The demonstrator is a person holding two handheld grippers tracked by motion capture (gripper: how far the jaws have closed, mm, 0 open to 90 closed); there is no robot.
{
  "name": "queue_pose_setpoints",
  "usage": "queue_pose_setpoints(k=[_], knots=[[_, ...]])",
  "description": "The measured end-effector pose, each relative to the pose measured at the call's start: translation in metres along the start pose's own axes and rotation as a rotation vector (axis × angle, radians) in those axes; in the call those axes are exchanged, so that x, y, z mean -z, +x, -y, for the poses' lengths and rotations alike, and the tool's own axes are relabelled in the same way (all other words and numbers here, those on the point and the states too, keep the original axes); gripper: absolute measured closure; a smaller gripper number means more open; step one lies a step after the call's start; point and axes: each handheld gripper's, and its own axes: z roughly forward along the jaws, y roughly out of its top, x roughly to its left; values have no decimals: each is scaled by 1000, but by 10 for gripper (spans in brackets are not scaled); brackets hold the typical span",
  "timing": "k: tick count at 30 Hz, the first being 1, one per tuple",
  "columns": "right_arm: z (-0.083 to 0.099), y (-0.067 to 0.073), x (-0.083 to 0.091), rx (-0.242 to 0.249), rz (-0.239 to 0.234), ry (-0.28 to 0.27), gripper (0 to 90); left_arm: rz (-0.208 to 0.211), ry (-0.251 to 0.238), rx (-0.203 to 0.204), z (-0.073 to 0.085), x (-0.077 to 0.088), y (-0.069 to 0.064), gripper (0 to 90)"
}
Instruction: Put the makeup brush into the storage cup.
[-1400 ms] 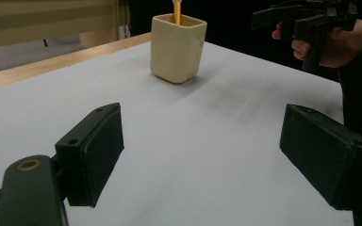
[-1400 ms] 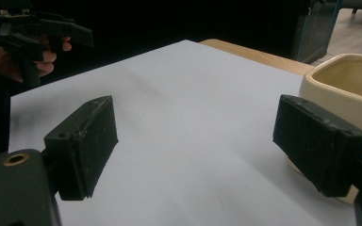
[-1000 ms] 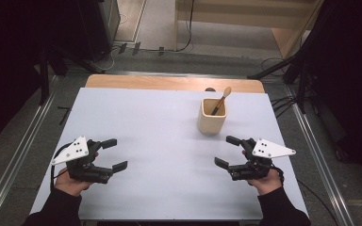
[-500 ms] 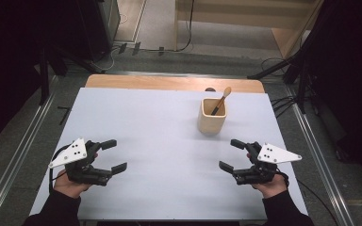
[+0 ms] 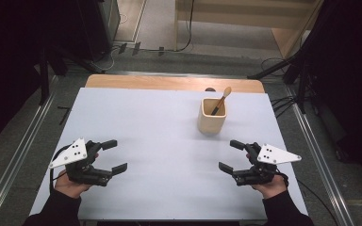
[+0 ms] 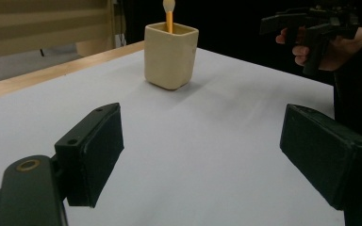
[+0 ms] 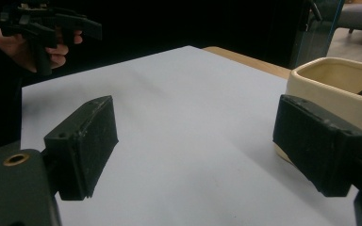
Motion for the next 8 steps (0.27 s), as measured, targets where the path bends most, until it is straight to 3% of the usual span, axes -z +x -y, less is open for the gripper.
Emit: queue_pose_setpoints(k=[8], knots=[[0, 0, 0, -2, -5, -5, 153, 0, -7, -2, 0, 0, 0, 146]])
